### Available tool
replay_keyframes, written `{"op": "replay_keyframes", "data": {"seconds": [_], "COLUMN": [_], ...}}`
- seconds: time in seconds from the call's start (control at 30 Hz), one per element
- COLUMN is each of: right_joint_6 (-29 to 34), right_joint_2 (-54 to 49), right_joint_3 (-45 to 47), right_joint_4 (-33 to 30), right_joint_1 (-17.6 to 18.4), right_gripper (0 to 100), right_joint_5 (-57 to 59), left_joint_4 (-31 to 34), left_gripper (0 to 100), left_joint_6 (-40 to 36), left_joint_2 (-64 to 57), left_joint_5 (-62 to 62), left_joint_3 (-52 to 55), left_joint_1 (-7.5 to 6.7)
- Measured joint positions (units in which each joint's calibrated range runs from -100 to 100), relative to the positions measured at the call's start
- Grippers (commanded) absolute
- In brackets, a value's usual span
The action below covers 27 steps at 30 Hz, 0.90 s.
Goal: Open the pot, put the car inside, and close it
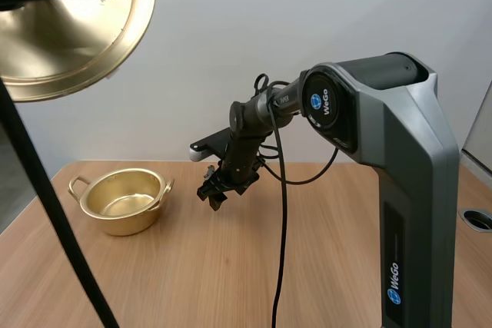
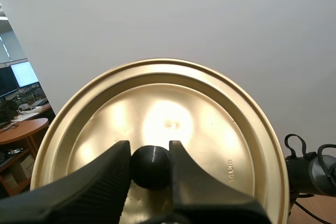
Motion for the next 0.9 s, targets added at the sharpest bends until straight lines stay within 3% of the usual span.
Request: {"op": "replay_keyframes", "data": {"seconds": [0.33, 0.9], "right_joint_6": [0.0, -0.2], "right_joint_2": [0.4, 11.4], "right_joint_3": [-11.6, -23.7], "right_joint_4": [0.4, 1.3], "right_joint_1": [0.0, 0.3], "right_gripper": [100, 100], "right_joint_5": [3.8, 7.7], "left_joint_4": [0.0, 0.0], "left_gripper": [0, 0], "left_joint_6": [-1.5, -1.9], "left_joint_2": [0.0, 0.0], "left_joint_5": [0.0, 0.0], "left_joint_3": [0.0, 0.0], "left_joint_1": [0.0, 0.0]}}
